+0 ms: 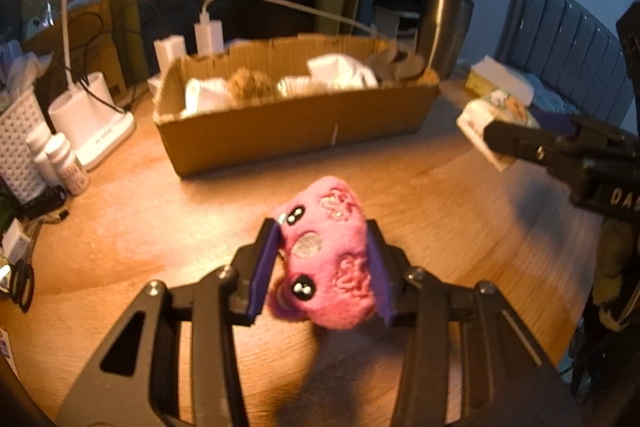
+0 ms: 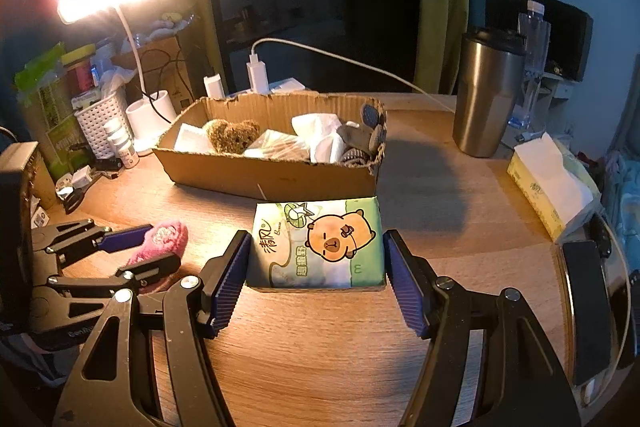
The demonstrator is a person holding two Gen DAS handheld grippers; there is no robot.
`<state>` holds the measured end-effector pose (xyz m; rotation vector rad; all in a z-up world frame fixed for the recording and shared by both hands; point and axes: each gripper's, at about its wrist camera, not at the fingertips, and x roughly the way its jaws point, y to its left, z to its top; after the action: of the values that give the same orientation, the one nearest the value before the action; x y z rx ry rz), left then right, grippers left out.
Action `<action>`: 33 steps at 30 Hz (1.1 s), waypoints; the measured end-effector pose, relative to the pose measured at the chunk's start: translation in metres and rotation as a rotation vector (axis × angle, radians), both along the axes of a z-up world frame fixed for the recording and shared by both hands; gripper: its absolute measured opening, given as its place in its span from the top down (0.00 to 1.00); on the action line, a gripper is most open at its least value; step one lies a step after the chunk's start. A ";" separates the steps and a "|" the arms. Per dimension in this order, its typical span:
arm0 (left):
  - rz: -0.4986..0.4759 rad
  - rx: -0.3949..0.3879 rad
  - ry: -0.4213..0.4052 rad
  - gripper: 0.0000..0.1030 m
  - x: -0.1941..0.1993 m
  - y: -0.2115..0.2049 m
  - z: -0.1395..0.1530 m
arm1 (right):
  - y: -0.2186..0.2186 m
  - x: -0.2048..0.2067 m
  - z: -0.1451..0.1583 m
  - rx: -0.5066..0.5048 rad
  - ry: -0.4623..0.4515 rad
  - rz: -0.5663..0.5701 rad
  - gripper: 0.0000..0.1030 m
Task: Organize soft objects
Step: 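Lift the pink plush with the left tool while the right tool carries the tissue pack toward the box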
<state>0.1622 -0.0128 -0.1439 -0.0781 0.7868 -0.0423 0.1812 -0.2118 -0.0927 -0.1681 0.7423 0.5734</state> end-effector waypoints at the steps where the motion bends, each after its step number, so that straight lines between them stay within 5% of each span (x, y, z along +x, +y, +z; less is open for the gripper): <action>1: 0.001 0.000 -0.013 0.58 -0.001 0.001 0.005 | 0.000 0.000 0.002 0.002 -0.003 0.001 0.32; 33: 0.031 0.015 -0.368 0.58 -0.003 0.029 0.124 | 0.013 0.007 0.077 0.036 -0.171 0.006 0.32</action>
<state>0.1591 0.0164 -0.0202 -0.0657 0.4182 -0.0202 0.1878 -0.1986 -0.0157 -0.1835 0.5658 0.5707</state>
